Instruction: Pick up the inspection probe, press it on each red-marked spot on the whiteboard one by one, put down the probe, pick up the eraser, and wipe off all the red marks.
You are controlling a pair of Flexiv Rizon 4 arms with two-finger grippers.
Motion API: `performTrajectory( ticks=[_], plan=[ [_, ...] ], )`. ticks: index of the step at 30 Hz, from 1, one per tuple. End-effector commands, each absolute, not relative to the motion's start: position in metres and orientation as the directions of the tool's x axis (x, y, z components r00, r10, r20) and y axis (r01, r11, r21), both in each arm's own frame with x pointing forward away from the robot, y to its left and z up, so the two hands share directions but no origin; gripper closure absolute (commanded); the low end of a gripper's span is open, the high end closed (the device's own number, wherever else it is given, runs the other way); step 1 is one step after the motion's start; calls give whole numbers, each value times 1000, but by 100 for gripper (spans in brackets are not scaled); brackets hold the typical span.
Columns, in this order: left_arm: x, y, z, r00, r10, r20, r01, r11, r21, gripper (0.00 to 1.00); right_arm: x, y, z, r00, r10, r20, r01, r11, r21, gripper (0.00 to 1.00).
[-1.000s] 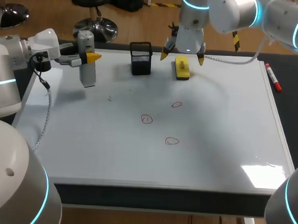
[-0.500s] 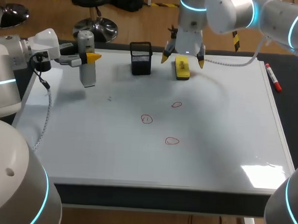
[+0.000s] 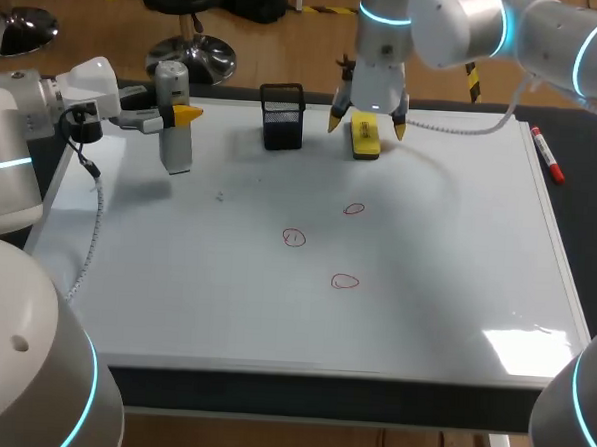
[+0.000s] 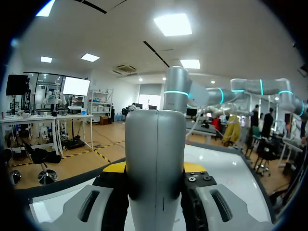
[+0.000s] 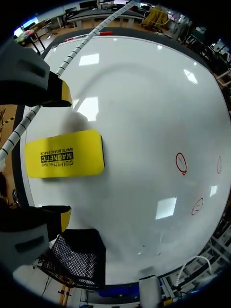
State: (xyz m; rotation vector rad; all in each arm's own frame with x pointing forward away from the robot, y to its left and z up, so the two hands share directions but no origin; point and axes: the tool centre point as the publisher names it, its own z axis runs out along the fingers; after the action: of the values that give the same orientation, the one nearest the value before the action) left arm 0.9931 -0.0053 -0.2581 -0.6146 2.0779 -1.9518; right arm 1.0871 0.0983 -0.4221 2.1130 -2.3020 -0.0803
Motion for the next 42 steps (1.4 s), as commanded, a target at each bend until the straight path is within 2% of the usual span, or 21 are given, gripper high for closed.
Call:
performTrajectory(
  ticks=[1,3,7,9,16,17,19,20,21,42],
  plan=[
    [993,-5,-257,-887,-446,120,-148,28,-989,100,1090,99,-423,-84,-996,-14,-995,83,57,18],
    [993,-5,-257,-887,-446,120,-148,28,-989,100,1090,98,-423,-84,-996,-10,-995,83,59,20],
    [993,-5,-257,-887,-446,120,-148,28,-989,100,1090,95,-425,-80,-997,-2,-995,80,59,35],
    [993,-5,-257,-887,-446,120,-148,28,-989,100,1090,95,-425,-78,-997,1,-995,78,60,50],
    [993,-5,-257,-887,-446,120,-148,28,-989,100,1091,93,-425,-73,-997,5,-995,73,60,66],
    [993,-5,-257,-887,-446,120,-148,28,-989,100,1090,93,-425,-72,-997,6,-995,72,61,75],
    [993,-5,-257,-887,-446,120,-148,28,-989,100,1089,93,-424,-69,-998,8,-995,70,65,80],
    [993,-5,-257,-887,-446,120,-148,28,-989,100,1088,93,-424,-67,-998,10,-995,68,67,93],
    [993,-5,-257,-887,-446,120,-148,28,-989,100,1088,93,-424,-65,-998,11,-995,66,68,100],
    [993,-5,-257,-887,-446,120,-148,28,-989,100,1084,93,-392,-155,-988,2,-986,154,67,100]
  ],
)
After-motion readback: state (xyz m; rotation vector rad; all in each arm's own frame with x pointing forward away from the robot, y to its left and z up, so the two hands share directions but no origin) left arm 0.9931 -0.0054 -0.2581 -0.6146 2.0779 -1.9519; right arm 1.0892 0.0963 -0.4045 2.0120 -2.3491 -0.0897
